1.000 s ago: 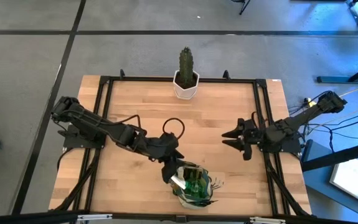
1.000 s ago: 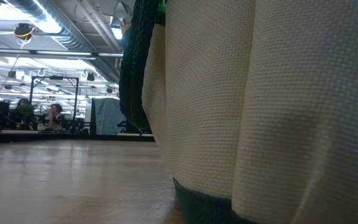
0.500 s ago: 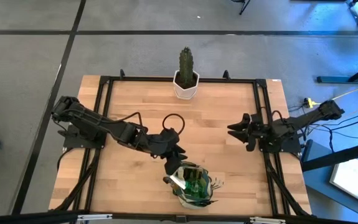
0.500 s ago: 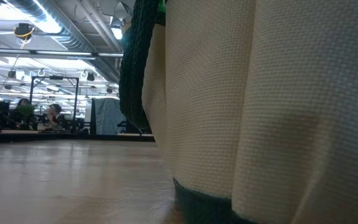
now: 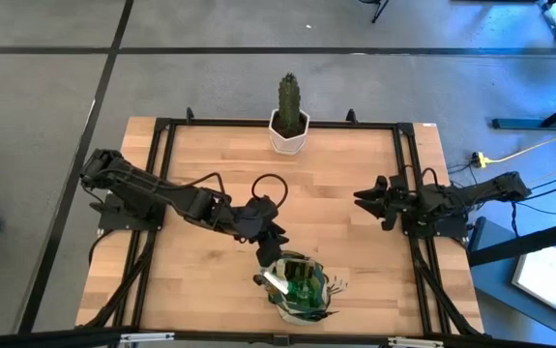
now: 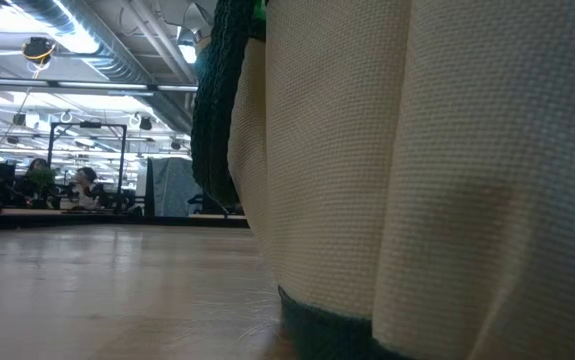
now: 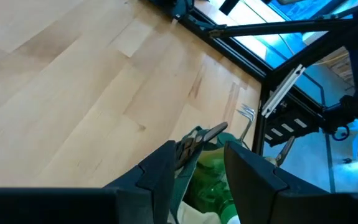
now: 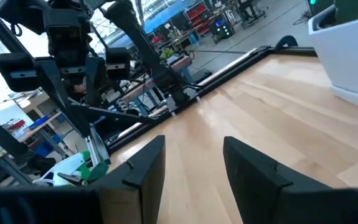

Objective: Pick & Place Garden tools in Gardening bag
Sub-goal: Return to Home Position

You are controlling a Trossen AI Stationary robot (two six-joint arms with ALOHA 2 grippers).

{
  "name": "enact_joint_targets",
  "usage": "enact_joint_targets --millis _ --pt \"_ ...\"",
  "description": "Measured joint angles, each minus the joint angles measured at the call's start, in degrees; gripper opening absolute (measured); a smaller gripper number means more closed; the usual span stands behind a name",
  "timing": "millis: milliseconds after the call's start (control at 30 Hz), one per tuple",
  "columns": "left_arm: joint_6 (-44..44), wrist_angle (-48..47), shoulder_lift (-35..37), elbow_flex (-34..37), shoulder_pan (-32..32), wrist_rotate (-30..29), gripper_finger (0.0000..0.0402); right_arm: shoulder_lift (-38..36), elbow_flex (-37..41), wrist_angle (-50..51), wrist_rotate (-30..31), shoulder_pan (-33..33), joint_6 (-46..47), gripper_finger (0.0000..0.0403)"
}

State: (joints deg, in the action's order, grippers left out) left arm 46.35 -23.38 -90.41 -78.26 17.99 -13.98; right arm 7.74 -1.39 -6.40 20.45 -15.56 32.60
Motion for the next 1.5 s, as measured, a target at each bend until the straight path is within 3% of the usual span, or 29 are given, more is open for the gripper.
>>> enact_joint_targets --millis 333,833,967,1167,1500 --pt "0.9 -0.4 0.0 0.0 -1.3 0.4 0.0132 -1.9 0.9 1.2 -7.4 7.5 -2.3 0.0165" --pt "-4.8 -0.5 0.0 0.0 -2.5 0.0 0.0129 -0.7 0.9 3.8 -7.8 11.1 -1.9 0.0165" --pt "-8.1 -0.5 0.0 0.0 -2.8 -0.7 0.0101 -0.7 0.9 3.8 -7.8 11.1 -1.9 0.0165" --pt "-11.0 -0.4 0.0 0.0 -3.3 -2.7 0.001 -0.7 0.9 3.8 -7.8 11.1 -2.0 0.0165" --pt "-13.9 -0.5 2.3 0.0 -4.6 -5.4 0.0001 -0.7 0.9 3.8 -7.6 11.1 -2.0 0.0165"
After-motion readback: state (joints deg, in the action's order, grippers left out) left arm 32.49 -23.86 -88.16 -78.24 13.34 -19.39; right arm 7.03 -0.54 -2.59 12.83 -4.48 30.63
